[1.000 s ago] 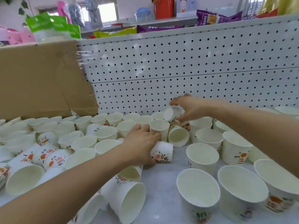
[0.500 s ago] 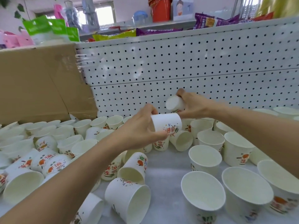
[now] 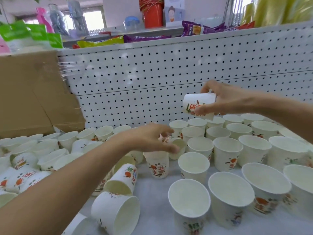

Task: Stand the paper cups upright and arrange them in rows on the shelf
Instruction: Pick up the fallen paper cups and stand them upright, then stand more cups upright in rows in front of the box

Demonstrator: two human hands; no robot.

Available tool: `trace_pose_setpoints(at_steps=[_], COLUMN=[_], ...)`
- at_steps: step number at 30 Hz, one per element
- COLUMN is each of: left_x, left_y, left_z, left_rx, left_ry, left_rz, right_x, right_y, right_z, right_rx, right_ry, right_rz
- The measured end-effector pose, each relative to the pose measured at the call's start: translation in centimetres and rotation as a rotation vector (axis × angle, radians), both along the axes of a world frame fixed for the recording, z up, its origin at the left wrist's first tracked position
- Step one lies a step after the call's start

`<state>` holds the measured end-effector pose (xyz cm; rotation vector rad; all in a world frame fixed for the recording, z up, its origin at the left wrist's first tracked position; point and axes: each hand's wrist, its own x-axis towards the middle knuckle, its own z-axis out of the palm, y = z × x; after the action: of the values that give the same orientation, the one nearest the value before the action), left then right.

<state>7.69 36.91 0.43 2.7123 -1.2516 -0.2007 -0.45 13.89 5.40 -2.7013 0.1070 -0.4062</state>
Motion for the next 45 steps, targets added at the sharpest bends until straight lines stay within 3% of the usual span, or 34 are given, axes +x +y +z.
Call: trace_pose_setpoints(at_steps=[2, 8, 12, 18, 23, 32, 36, 45], left_x=[1.0, 3.3, 4.4, 6.4, 6.6, 1.3, -2.2, -7.4], left_y=[-1.8, -5.7, -6.0, -5.9, -5.1, 2.8, 6.8, 14.6], left_z=[0.3, -2.0, -1.5, -1.5, -1.4, 0.2, -0.4, -3.5], left_rx=[-0.047, 0.074, 0.023, -0.051, -0.079, -0.452, -0.554, -0.438], left_ry=[-0.123, -0.55, -0.661, -0.546, -0.539, -0.094, -0.024, 0.062], left_rz=[0.039, 0.06, 0.111, 0.216, 0.24, 0.279, 0.274, 0.165], right_x=[-0.6, -2.2, -3.2, -2.1, 0.3, 2.3, 1.9, 1.2], right_y=[-0.3, -0.6, -0.6, 1.4, 4.0, 6.0, 5.8, 7.8], right_z=[0.0, 0.6, 0.9, 0.1, -1.1, -2.4, -2.7, -4.1], right_rx=[0.0, -0.033, -0.07, -0.096, -0.109, -0.199, -0.227, -0.327], right_ry=[0.009, 0.027, 0.021, -0.019, 0.065, 0.165, 0.177, 0.188], right_rz=[-0.02, -0.008, 0.028, 0.119, 0.187, 0.215, 0.193, 0.236])
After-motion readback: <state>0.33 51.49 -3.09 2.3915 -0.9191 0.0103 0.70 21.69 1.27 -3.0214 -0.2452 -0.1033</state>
